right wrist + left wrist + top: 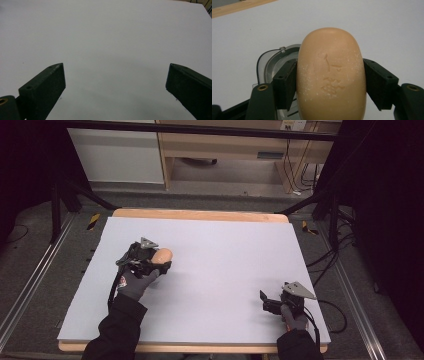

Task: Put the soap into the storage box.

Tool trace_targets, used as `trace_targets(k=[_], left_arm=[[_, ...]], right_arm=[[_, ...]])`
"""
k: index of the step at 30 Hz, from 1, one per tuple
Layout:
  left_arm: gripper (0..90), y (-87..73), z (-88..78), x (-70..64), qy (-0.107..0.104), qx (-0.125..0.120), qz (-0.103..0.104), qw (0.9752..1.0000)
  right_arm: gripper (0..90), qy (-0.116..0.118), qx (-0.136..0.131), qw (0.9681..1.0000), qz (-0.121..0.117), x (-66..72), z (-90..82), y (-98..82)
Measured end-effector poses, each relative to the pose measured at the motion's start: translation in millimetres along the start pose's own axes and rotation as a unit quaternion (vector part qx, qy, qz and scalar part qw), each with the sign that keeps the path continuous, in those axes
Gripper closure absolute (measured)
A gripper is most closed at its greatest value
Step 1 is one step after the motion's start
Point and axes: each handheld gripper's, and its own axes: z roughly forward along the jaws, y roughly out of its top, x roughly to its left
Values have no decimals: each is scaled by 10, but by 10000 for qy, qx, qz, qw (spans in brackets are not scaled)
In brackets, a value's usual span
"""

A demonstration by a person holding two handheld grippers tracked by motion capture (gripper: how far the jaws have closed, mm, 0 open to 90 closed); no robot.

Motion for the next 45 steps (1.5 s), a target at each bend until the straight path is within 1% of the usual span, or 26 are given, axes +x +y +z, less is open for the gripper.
trace_targets(k=[2, 5, 7, 11, 14, 18, 22, 25, 38, 40, 41, 45], left_arm=[[321, -13, 2, 37, 22, 21, -3, 10000], [321, -35, 16, 87, 68, 6, -112, 9999], [321, -45, 19, 116, 111, 27, -123, 9999], [321, -57, 33, 154, 130, 47, -142, 9998], [321, -69, 59, 184, 164, 64, -190, 9997], [321, -92, 94, 208, 200, 83, -256, 9994], [321, -113, 125, 228, 214, 142, -265, 9993], [321, -121, 141, 240, 216, 118, -285, 9993], [321, -167, 249, 269, 248, 223, -323, 9989], [321, -176, 259, 276, 265, 221, -349, 9988], [321, -178, 255, 284, 268, 259, -314, 9988], [321, -191, 254, 292, 261, 224, -340, 9988]], right_arm=[[27, -1, 8, 10000, -10, -1, 1, 0], [28, 3, 15, 10000, 0, -1, 1, 0], [27, -11, 8, 10000, -13, 0, 3, -1], [28, -19, 11, 10000, -16, -1, 5, -1], [27, -24, 11, 10000, -16, 0, 5, -1], [27, -20, 11, 10000, -21, -2, 6, -1], [27, -21, 10, 10000, -20, -1, 5, -1], [27, -19, 13, 10000, -21, 0, 5, -1], [28, -2, 20, 10000, -4, 2, 2, -1], [27, -18, 15, 10000, -20, 0, 5, -2], [28, -8, 18, 10000, -9, 1, 3, -1], [28, -12, 22, 10000, -10, 1, 4, -1]])
